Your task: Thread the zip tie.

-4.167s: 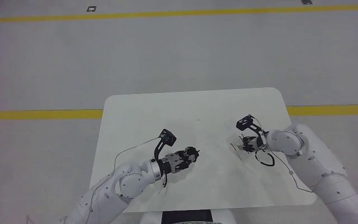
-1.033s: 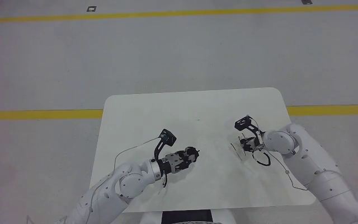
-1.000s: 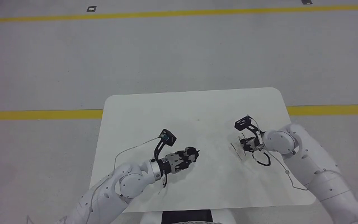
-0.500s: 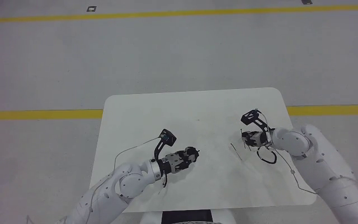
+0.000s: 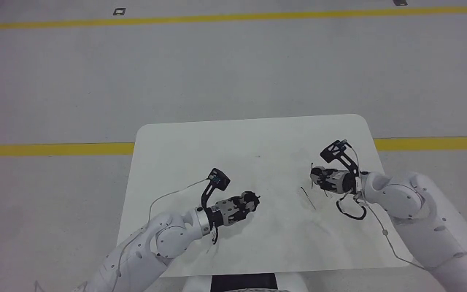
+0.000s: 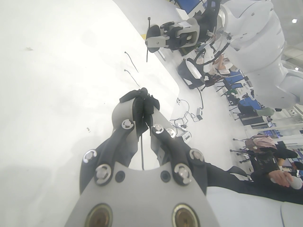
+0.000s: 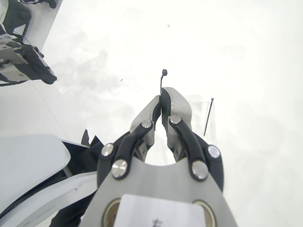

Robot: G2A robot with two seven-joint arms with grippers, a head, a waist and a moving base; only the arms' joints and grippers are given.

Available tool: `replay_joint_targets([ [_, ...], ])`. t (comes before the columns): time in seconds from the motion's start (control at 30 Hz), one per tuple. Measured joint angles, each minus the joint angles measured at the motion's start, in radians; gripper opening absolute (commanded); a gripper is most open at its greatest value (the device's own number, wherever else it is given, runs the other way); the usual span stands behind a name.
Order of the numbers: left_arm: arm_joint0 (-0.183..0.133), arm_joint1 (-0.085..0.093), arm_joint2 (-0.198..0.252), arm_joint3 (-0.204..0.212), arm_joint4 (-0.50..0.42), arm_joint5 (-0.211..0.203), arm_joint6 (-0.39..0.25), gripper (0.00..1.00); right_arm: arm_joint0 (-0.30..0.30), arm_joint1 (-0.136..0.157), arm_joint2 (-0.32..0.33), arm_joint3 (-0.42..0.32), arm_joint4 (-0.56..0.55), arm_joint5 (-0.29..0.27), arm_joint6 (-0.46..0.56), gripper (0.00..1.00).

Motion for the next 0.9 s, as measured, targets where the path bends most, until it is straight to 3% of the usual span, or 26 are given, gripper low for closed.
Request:
replay_joint_targets([
  [0.27, 0.001, 0.000, 0.001, 0.001, -0.002, 0.001, 0.001, 0.00, -0.006, -0.003, 0.000, 0.000, 0.004, 0.002, -0.025, 0.00],
  [0.57, -0.004, -0.013, 0.019, 0.051, -0.229, 0.000, -0.003, 0.00, -0.088, 0.003, -0.019, -0.081, -0.034, 0.000, -0.379, 0.00],
  [0.73, -0.010, -0.020, 0.026, 0.083, -0.339, 0.000, 0.011, 0.00, -0.115, 0.025, -0.079, -0.119, -0.055, 0.000, -0.549, 0.00],
  [0.9, -0.020, -0.034, 0.045, 0.112, -0.478, 0.000, 0.007, 0.00, -0.099, 0.057, -0.166, -0.120, -0.078, 0.000, -0.683, 0.00],
])
